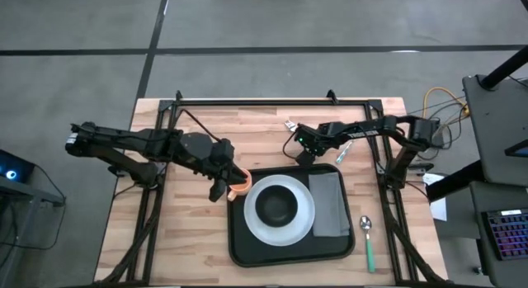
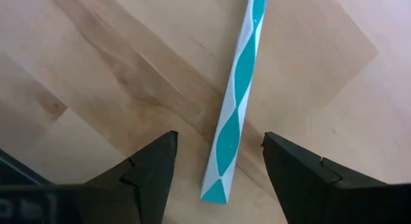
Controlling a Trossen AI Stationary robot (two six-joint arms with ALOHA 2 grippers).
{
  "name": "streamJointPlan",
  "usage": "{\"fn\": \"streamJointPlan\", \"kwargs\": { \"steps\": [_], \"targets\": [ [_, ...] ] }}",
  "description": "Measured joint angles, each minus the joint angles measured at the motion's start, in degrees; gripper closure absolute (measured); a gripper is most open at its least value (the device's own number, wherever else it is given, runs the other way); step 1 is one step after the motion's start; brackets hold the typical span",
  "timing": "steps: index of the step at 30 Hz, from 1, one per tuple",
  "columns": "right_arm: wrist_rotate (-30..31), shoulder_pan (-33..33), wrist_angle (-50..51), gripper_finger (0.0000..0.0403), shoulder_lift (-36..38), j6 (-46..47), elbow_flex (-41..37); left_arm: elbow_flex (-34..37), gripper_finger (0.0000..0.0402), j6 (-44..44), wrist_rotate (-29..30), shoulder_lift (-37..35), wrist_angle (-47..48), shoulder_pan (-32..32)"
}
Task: Set up tray
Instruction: Put the white fork to the right of the white plate on the gray napkin
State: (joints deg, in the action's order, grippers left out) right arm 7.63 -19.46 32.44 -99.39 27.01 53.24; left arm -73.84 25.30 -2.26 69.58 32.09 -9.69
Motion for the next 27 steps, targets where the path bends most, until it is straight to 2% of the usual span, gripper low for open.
{"fn": "streamJointPlan", "kwargs": {
  "steps": [3, 6, 9, 14, 22, 27],
  "targets": [
    [0.2, -0.5, -0.1, 0.0189, 0.1, 1.7, 0.0, 0.0, 0.0343, 0.2, -0.5, 0.0, 0.0, 0.0],
    [-2.5, -1.4, -0.1, 0.0217, 0.0, 3.7, -0.1, 0.0, 0.0343, 0.3, -0.7, -0.2, 0.0, 0.0],
    [-4.4, -1.7, -0.1, 0.0265, 0.0, 5.2, -0.1, -0.1, 0.0343, 0.3, -0.7, -0.3, 0.0, 0.0],
    [-4.5, -2.0, 0.4, 0.0368, 0.9, 6.4, -0.2, -0.7, 0.0343, -0.2, -0.7, -0.3, 0.0, 0.0],
    [-4.6, -1.8, 8.2, 0.0371, 11.5, 4.6, 5.0, -2.3, 0.0343, -2.3, -0.2, -0.4, -1.6, 1.1],
    [-11.1, 0.9, 7.6, 0.0371, 24.1, 1.2, 10.3, -2.3, 0.0343, -9.5, -0.6, -0.7, -8.2, 1.2]
  ]
}}
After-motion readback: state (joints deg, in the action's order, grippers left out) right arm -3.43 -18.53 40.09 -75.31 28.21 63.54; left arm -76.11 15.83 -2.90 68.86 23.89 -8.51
